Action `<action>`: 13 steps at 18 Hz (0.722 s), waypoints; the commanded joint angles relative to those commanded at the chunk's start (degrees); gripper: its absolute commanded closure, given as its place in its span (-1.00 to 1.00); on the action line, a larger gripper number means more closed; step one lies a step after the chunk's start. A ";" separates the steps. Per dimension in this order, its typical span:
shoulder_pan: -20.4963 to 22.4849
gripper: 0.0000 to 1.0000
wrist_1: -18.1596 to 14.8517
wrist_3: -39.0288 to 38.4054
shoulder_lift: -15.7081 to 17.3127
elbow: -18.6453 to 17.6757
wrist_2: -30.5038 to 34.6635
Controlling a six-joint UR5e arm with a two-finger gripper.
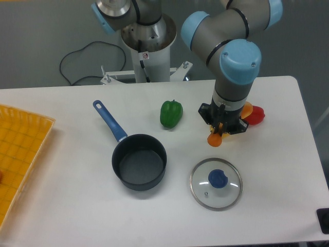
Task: Place the long bread in the pot
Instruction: 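Lower the gripper onto the orange long bread and close on it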
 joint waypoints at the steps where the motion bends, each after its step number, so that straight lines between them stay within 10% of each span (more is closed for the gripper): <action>1: -0.17 0.81 -0.09 -0.09 0.00 0.00 0.00; 13: -1.49 0.80 0.09 -5.17 2.99 0.18 -3.33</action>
